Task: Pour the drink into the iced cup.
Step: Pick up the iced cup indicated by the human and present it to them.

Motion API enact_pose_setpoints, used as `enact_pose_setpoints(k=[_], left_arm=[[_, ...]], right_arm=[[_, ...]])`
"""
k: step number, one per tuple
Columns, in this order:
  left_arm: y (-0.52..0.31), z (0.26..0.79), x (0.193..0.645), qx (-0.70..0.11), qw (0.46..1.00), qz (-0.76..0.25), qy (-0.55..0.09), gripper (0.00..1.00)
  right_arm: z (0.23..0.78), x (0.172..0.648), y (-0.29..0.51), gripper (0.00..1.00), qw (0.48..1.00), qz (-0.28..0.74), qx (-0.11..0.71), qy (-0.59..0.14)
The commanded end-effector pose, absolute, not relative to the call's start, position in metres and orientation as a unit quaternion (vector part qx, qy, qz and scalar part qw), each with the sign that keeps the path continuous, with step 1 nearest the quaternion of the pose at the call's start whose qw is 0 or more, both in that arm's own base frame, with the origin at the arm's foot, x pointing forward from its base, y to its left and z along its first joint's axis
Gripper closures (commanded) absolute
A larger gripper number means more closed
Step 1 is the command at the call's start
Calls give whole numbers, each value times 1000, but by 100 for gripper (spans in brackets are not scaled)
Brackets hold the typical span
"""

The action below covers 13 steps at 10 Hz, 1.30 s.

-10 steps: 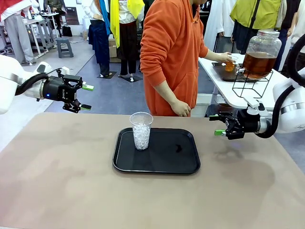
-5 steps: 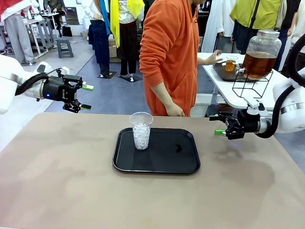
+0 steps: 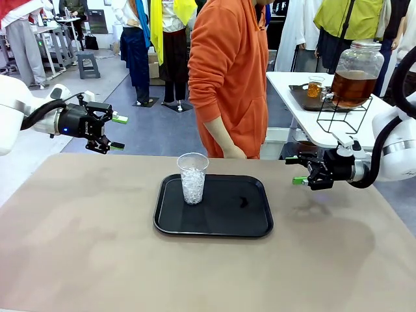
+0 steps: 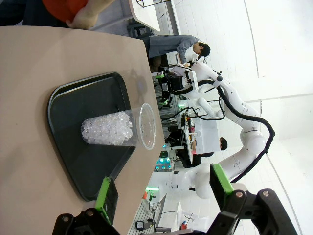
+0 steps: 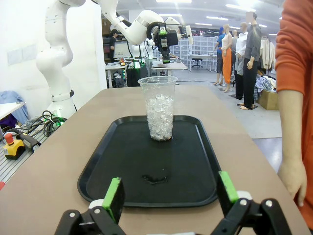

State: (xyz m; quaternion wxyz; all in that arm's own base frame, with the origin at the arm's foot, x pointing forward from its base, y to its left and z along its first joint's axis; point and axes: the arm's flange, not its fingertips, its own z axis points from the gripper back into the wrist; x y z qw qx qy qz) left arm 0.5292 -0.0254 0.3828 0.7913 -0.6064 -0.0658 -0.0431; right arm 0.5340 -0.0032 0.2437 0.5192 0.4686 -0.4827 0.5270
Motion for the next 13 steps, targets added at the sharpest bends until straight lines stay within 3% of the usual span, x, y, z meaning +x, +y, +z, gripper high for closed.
enact_pose_setpoints(k=[1,13], left_arm=[[-25,384,529,-610,788,-44,-67,0],[-25,384,529,-610,788,-44,-67,0]], right_arm=[[246,535,-2,0,520,527,469,-482],[246,535,-2,0,520,527,469,-482]])
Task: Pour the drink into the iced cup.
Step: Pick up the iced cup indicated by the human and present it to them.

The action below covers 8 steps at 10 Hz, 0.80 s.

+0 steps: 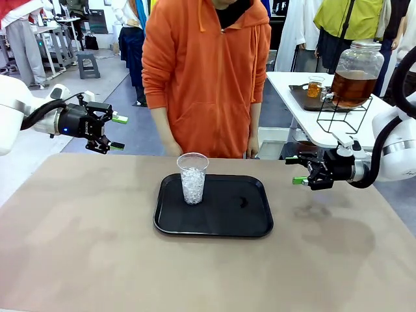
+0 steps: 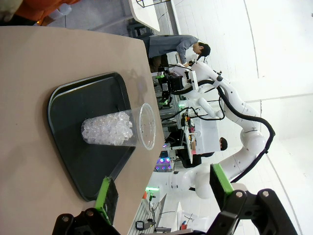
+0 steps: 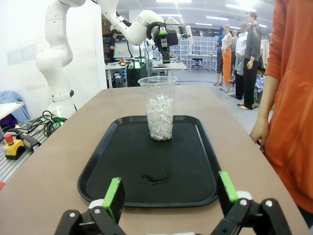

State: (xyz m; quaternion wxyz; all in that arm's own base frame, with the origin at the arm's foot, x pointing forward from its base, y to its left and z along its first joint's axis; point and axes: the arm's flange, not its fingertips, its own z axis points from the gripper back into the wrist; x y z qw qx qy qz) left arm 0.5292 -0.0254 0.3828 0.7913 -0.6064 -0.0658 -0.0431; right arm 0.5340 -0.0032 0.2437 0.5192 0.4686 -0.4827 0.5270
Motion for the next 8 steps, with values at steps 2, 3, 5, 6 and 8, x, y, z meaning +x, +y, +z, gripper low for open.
enact_pose_setpoints(k=[2,3,5,6,8], left_arm=[[-25,384,529,-610,788,-44,-67,0],[-25,384,529,-610,788,-44,-67,0],[-25,384,529,-610,788,-44,-67,0],[-25,384,529,-610,788,-44,-67,0],[-25,384,529,-610,788,-44,-67,0]], right_arm=[[246,535,-2,0,520,527,469,-482],[246,535,-2,0,520,527,469,-482],[246,535,-2,0,520,527,469,-482],[246,535,-2,0,520,527,469,-482],[246,535,-2,0,520,527,469,-482]])
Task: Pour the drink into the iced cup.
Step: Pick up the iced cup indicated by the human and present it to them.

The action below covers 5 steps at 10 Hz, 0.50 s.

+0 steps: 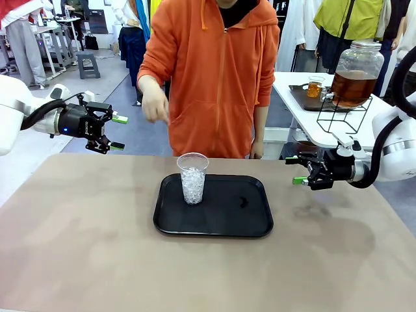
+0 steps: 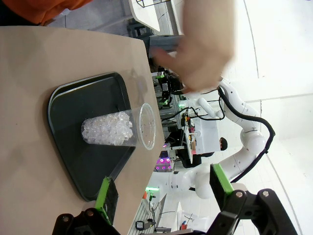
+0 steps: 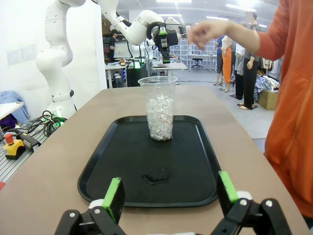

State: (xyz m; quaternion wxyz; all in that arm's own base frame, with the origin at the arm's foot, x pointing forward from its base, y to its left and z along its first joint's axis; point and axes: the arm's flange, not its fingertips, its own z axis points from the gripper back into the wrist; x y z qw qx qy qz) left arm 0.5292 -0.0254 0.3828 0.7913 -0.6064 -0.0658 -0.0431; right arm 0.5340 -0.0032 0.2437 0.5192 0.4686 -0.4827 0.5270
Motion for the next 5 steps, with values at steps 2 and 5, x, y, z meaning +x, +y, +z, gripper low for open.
enact_pose_setpoints(k=[2,5], left_arm=[[-25,384,529,-610,788,-44,-67,0],[-25,384,529,-610,788,-44,-67,0]], right_arm=[[246,535,-2,0,520,527,469,-482],[246,535,-2,0,520,527,469,-482]])
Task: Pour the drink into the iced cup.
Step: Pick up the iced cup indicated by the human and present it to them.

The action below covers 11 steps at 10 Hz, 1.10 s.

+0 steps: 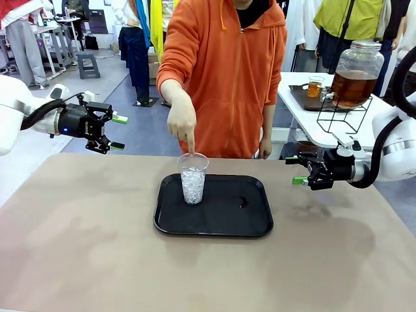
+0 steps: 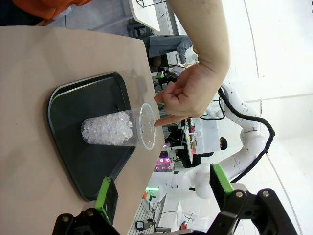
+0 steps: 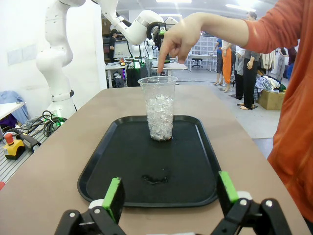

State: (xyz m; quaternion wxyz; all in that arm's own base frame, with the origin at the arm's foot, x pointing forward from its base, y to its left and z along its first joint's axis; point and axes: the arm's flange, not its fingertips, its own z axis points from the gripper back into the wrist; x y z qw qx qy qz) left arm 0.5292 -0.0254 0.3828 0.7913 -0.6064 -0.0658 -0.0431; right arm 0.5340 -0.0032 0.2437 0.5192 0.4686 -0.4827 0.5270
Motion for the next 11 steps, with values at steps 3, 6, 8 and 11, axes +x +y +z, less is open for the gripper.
enact_pose_setpoints(k=[3,6,8,11], left_arm=[[-25,384,529,-610,788,-44,-67,0],[-25,384,529,-610,788,-44,-67,0],[-25,384,529,-610,788,-44,-67,0],[-31,390,522,-575,781,-174,-169,0]], right_arm=[[246,535,-2,0,520,527,469,-482],[246,535,-2,0,520,527,469,-482],[246,535,-2,0,520,527,469,-482],[246,535,-2,0,520,527,469,-482]])
